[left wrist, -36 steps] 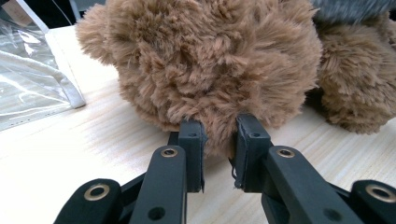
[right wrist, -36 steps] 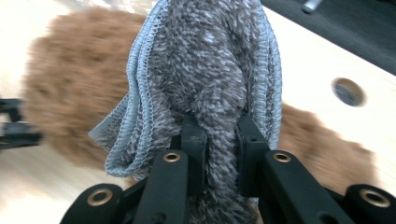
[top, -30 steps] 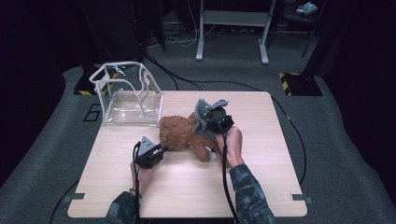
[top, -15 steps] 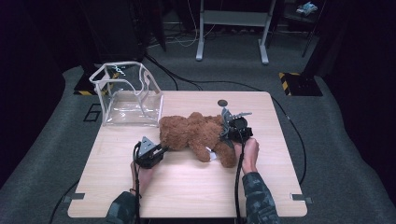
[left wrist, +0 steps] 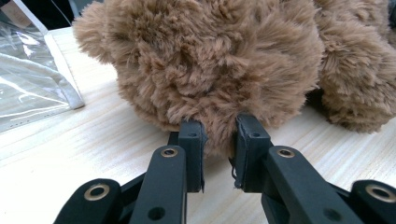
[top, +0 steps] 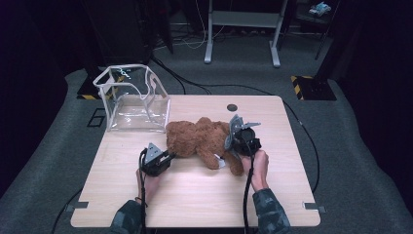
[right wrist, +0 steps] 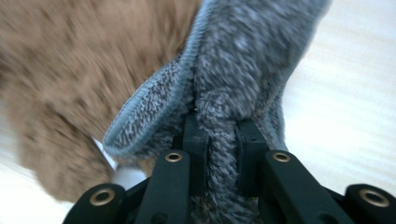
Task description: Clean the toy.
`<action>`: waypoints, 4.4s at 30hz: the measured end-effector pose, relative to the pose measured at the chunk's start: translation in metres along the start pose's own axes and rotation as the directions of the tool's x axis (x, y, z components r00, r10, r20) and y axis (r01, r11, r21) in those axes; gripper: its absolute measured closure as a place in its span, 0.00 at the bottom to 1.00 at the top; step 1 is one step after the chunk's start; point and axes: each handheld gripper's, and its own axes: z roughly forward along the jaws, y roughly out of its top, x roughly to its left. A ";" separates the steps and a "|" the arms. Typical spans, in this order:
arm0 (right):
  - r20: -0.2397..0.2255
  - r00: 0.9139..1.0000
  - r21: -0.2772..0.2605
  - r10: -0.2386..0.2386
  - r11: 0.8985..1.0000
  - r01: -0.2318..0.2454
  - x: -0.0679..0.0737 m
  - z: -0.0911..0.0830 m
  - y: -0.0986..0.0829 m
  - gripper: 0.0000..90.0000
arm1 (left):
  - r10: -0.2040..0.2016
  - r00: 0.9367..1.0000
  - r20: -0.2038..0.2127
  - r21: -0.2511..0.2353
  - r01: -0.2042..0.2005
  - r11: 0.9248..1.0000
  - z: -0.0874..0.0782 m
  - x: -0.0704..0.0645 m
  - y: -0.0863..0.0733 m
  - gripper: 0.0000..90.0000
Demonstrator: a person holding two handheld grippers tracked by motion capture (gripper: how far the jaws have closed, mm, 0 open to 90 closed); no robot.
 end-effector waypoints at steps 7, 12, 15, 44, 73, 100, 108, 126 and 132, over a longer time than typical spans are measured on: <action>0.045 0.998 0.060 0.036 0.997 -0.038 -0.026 0.009 -0.025 0.87 | -0.002 1.000 -0.001 -0.004 0.002 1.000 0.000 -0.001 0.000 0.84; 0.039 0.999 0.014 0.035 0.999 -0.036 -0.031 -0.016 -0.029 0.87 | -0.002 1.000 0.000 -0.002 0.002 1.000 0.000 -0.001 0.000 0.84; -0.027 0.999 -0.049 0.023 0.999 -0.024 -0.014 -0.032 -0.022 0.87 | 0.003 1.000 0.000 -0.005 -0.003 1.000 0.000 -0.001 0.000 0.84; -0.071 0.994 0.009 -0.084 0.996 0.085 0.035 0.004 -0.042 0.87 | -0.002 1.000 0.003 -0.003 0.002 1.000 0.000 -0.001 0.000 0.84; -0.170 0.970 0.066 -0.174 0.980 0.187 0.069 0.032 -0.042 0.87 | 0.017 1.000 0.011 -0.002 -0.017 1.000 0.000 -0.002 0.000 0.84; -0.202 0.961 -0.007 -0.191 0.981 0.194 0.124 0.036 0.000 0.87 | 0.013 1.000 0.012 -0.014 -0.013 1.000 -0.001 -0.002 0.000 0.84; -0.247 0.948 0.026 -0.200 0.977 0.213 0.135 0.045 -0.015 0.87 | 0.009 1.000 0.022 -0.021 -0.009 1.000 -0.001 -0.001 0.000 0.84; -0.279 0.942 -0.035 -0.184 0.983 0.182 0.131 0.029 -0.004 0.87 | 0.006 1.000 0.020 -0.021 -0.005 1.000 -0.001 -0.001 0.000 0.84; -0.173 0.976 -0.095 -0.136 0.988 0.120 0.091 0.004 0.007 0.87 | 0.010 1.000 0.017 -0.020 -0.010 1.000 -0.001 -0.001 0.000 0.84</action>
